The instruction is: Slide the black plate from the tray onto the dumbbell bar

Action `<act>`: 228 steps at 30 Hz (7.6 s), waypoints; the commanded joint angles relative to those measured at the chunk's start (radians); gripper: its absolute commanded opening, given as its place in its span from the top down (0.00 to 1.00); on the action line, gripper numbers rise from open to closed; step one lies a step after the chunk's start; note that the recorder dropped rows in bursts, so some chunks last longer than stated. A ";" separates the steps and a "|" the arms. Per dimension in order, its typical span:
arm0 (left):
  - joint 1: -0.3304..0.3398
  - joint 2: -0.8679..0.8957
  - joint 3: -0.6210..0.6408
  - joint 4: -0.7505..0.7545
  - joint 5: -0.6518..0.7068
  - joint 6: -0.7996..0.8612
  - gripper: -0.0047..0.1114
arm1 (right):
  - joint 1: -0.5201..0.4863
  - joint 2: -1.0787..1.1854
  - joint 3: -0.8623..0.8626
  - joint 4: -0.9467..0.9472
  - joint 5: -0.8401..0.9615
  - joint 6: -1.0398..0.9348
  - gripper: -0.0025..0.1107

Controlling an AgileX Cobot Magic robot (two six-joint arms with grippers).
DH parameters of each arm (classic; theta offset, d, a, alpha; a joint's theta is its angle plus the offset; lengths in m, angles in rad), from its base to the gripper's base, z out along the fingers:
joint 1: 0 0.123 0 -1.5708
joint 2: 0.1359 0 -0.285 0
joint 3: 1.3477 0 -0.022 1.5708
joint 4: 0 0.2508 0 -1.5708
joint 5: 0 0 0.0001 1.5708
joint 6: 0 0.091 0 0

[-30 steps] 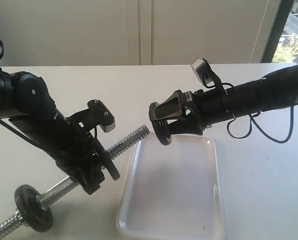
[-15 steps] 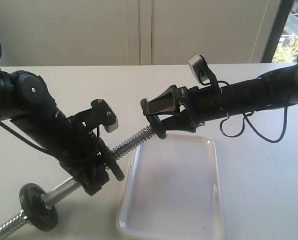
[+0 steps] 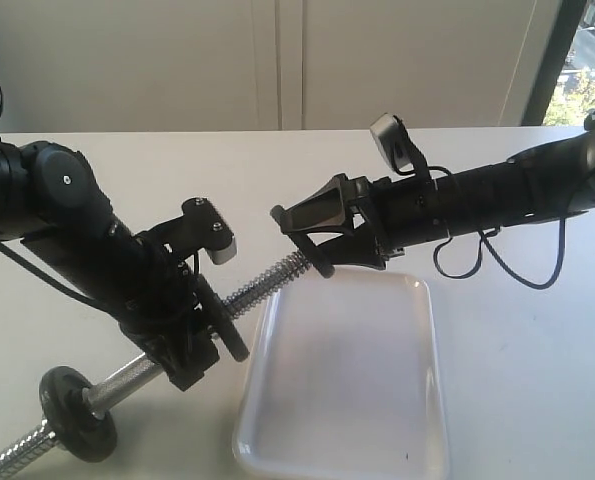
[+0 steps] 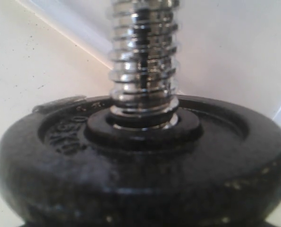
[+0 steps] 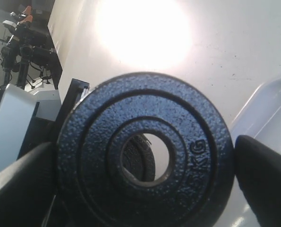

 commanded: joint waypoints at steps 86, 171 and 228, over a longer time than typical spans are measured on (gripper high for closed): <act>-0.008 -0.005 -0.009 -0.114 -0.252 -0.214 0.96 | 0.083 -0.012 0.049 0.249 0.056 -0.116 0.98; 0.123 0.115 -0.009 -0.133 -0.444 -0.435 0.96 | -0.022 -0.012 0.046 0.145 0.056 -0.003 0.98; 0.233 -0.080 -0.009 -0.003 -0.094 -0.530 0.40 | -0.022 -0.012 0.046 0.142 0.056 -0.018 0.98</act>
